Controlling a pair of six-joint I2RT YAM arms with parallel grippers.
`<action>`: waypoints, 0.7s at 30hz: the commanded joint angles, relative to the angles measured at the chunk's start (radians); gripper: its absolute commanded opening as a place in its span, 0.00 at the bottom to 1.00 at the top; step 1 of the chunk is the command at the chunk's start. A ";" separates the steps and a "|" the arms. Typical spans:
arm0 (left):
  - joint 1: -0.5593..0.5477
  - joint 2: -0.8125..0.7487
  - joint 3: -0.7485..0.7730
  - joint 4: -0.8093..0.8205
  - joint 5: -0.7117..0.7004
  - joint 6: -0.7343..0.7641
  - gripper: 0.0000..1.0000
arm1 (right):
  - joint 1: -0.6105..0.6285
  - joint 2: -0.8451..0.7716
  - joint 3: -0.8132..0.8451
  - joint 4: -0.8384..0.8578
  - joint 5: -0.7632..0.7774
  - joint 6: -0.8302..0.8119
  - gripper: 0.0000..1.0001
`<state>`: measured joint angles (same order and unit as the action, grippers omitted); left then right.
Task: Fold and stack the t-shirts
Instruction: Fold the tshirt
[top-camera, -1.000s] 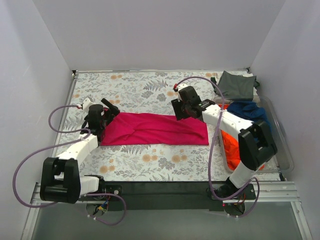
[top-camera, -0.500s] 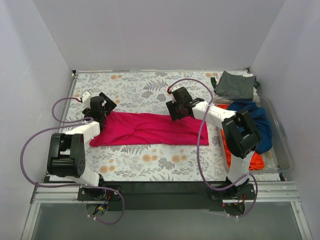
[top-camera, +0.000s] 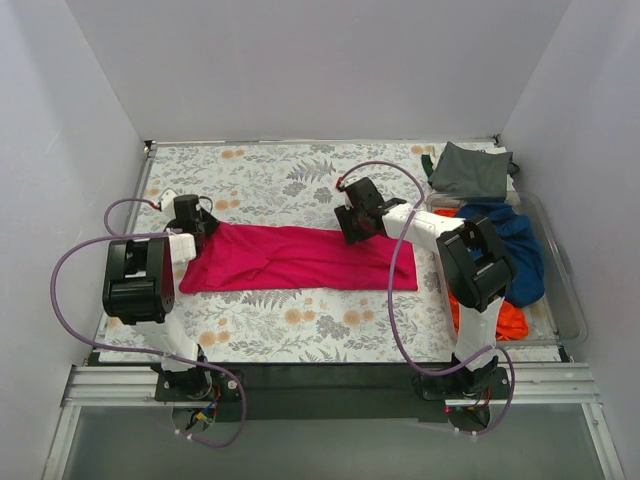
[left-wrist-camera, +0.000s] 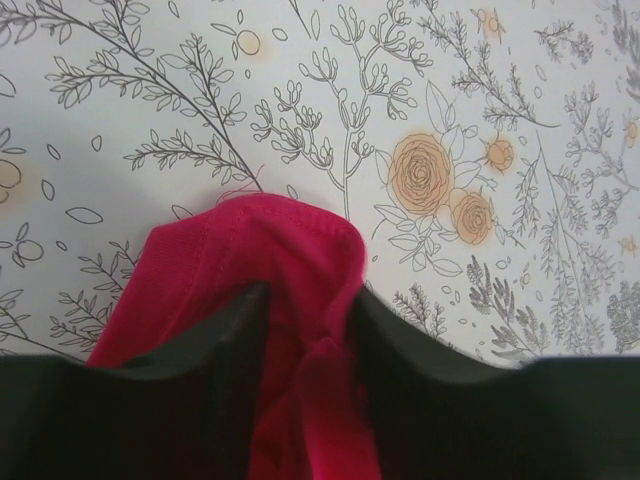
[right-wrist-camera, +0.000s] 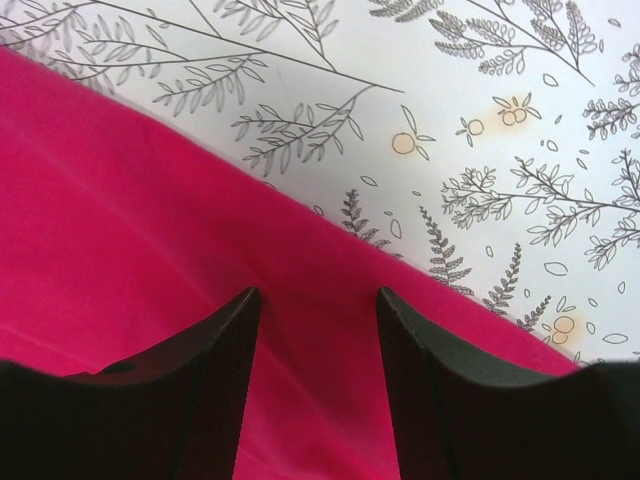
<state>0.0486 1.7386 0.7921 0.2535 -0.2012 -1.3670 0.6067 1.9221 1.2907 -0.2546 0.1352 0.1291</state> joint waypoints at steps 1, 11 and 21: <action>0.016 -0.008 0.015 0.012 0.052 -0.001 0.29 | -0.028 0.008 -0.030 0.032 0.020 0.015 0.43; 0.059 0.019 0.030 -0.002 0.123 -0.007 0.04 | -0.074 0.052 -0.033 0.038 0.014 0.014 0.18; 0.115 0.010 0.033 -0.068 0.173 -0.012 0.00 | -0.108 0.077 -0.013 0.037 -0.005 -0.005 0.01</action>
<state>0.1333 1.7611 0.8017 0.2249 -0.0486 -1.3804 0.5255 1.9526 1.2686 -0.2016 0.1162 0.1459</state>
